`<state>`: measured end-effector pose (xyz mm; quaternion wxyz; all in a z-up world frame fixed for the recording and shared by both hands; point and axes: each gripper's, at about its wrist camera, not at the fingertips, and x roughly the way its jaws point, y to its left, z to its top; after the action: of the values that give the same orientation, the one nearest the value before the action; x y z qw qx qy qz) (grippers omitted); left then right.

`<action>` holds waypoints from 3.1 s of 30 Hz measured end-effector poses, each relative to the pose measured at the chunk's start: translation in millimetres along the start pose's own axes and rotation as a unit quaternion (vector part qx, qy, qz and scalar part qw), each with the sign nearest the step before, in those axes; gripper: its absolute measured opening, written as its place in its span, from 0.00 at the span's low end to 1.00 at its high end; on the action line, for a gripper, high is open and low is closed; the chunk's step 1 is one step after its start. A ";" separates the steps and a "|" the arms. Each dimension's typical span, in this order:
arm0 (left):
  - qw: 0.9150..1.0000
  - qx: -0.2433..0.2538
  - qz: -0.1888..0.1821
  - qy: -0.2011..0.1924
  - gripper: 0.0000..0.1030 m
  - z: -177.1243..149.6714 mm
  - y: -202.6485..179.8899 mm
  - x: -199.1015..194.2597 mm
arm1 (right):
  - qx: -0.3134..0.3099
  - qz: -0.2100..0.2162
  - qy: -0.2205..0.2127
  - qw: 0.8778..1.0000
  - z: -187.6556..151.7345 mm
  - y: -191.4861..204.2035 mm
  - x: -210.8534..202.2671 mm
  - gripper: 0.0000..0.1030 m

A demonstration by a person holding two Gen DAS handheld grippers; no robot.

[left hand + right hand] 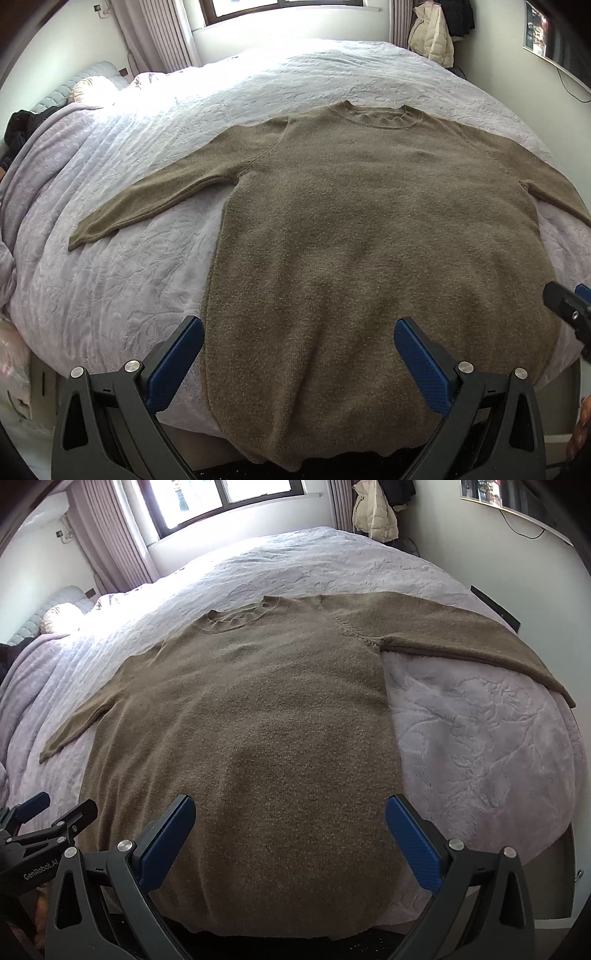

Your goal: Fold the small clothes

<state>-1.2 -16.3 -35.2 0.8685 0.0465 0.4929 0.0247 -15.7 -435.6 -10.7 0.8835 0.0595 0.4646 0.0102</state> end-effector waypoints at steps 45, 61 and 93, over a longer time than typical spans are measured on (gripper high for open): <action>0.992 -0.109 -0.066 -0.018 1.00 60.9 103.6 71.1 | -0.048 0.035 0.053 0.997 49.3 68.9 70.2 1.00; 0.911 -0.392 -0.117 -0.048 1.00 51.2 326.7 161.2 | -0.062 0.094 0.063 0.992 46.7 108.5 84.5 1.00; 0.980 -0.030 -0.159 -0.118 0.07 222.6 -20.1 69.1 | 0.041 0.143 0.017 0.989 38.6 -8.1 52.7 1.00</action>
<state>225.3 -42.7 17.2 0.9144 -0.0559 0.3869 -0.1049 45.6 -443.4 -33.2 0.8615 0.1612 0.4665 0.1190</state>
